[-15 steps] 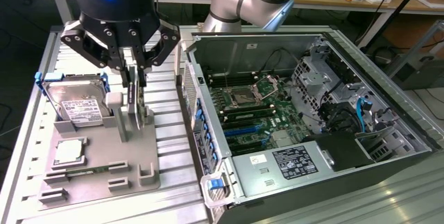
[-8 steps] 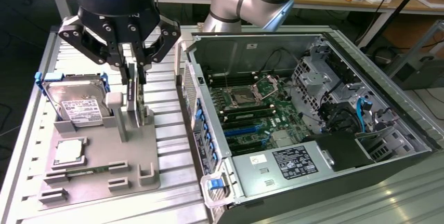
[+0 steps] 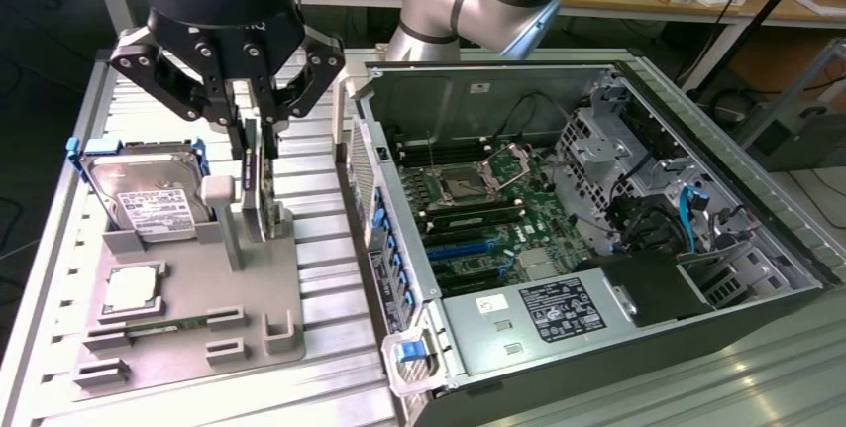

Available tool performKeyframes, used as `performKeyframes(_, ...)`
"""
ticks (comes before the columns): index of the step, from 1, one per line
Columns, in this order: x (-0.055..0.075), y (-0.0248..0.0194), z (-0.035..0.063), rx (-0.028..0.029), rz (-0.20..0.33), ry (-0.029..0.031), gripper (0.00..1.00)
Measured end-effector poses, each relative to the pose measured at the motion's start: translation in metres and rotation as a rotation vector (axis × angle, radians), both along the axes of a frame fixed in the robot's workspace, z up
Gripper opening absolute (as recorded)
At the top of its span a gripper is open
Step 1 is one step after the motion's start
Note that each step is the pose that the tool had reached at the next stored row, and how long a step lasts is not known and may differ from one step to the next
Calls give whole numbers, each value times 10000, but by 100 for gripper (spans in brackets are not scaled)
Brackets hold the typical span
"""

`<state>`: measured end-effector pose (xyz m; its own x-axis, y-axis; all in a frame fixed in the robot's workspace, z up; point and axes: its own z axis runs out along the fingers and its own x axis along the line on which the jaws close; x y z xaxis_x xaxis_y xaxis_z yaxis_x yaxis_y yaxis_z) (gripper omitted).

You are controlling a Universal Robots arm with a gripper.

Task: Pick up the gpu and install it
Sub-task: 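Pick up the gpu and move the gpu toward the slot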

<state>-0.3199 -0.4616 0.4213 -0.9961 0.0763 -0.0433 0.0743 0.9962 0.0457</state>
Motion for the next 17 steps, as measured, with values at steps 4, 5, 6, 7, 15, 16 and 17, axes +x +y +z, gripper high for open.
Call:
performKeyframes(4,28,0,-1,1,0,-1,27)
performKeyframes(5,36,0,-1,1,0,-1,27)
performKeyframes(6,44,0,-1,1,-1,-2,27)
performKeyframes(7,52,0,-2,2,-1,-2,27)
performKeyframes(15,115,0,-1,1,0,-1,27)
performKeyframes(16,124,0,-1,1,0,-1,27)
performKeyframes(17,131,0,-1,1,-1,0,27)
